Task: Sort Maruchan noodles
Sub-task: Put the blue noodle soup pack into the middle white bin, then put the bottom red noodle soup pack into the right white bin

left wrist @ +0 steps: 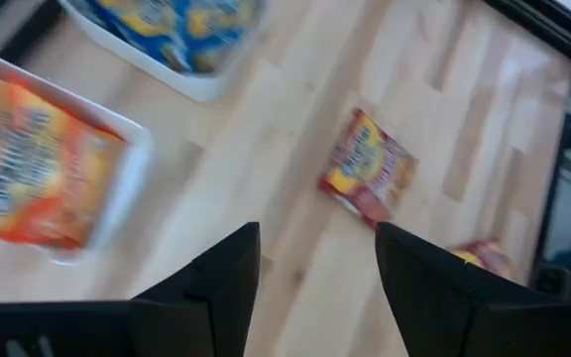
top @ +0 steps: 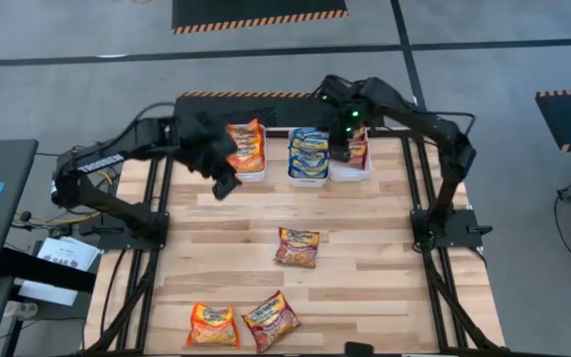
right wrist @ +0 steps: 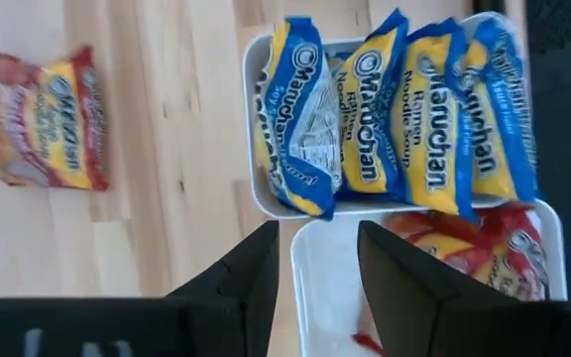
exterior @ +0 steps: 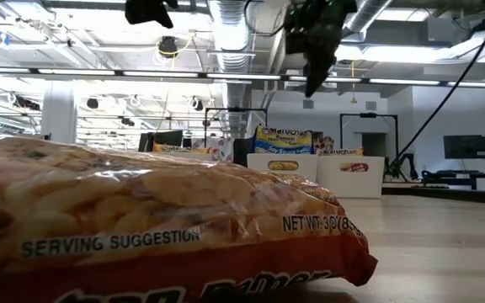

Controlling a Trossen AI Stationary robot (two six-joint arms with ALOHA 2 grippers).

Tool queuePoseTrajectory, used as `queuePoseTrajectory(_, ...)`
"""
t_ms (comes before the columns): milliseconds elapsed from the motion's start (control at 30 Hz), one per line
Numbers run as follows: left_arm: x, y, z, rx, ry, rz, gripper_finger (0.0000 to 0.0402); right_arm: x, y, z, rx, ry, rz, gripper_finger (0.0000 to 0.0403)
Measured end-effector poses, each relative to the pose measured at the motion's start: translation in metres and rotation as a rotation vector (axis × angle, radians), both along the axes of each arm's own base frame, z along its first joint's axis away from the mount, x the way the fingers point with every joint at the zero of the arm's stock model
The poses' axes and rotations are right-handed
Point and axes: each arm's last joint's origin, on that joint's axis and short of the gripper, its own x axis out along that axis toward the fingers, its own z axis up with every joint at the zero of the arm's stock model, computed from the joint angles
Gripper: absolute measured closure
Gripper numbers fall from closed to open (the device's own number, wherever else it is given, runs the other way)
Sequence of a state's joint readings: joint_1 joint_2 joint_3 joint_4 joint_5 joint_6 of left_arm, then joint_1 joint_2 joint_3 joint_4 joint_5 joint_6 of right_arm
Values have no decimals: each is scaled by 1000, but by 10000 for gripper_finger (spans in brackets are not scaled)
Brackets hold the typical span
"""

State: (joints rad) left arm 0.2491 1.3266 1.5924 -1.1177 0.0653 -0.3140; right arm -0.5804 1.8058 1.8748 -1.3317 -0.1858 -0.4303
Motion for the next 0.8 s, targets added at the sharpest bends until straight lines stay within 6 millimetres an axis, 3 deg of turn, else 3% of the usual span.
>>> queuePoseTrajectory(233, 16, -42, -40, -152, -42, -19, 214, -43, 12, 46, 51, -159, -67, 239)
queuePoseTrajectory(433, 27, -72, -69, -256, -40, -61, 214, -65, 30, 73, 60, -256, -166, 239)
queuePoseTrajectory(800, 30, -98, -75, -319, -71, -207, 214, -89, 91, 109, 178, -383, -272, 239)
